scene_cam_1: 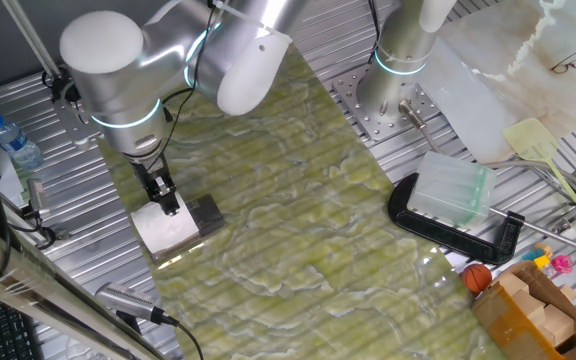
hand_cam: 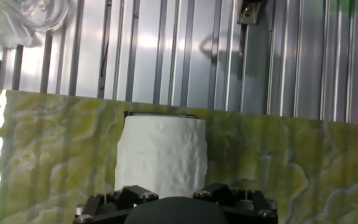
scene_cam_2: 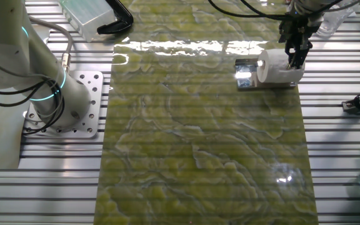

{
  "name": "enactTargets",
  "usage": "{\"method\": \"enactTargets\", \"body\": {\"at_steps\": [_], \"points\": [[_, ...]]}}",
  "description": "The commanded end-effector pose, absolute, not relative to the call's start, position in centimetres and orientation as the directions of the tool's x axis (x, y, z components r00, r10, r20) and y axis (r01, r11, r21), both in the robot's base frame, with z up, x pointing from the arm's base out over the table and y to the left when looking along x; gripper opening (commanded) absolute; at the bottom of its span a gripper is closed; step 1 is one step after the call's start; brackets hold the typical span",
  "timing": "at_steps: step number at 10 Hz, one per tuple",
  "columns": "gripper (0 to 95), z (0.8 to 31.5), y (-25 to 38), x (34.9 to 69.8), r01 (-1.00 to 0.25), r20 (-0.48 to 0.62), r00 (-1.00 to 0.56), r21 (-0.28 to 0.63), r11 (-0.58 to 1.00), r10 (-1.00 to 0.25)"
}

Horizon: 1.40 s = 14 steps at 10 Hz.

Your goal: Take the roll of paper down from the shelf

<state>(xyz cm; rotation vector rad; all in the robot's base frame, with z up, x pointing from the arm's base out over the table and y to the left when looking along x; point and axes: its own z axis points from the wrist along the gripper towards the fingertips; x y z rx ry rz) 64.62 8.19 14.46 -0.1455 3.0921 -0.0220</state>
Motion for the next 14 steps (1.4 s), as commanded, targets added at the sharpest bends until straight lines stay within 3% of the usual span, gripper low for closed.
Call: {"method": "enactTargets", "body": {"at_steps": [1,14], "points": [[95.0,13.8,8.7,64.9,-0.081,-0.046,-0.996,-0.017,0.997,-0.082],[95.0,9.8,9.2,67.8,-0.102,-0.073,-0.992,-0.027,0.994,-0.104]]}}
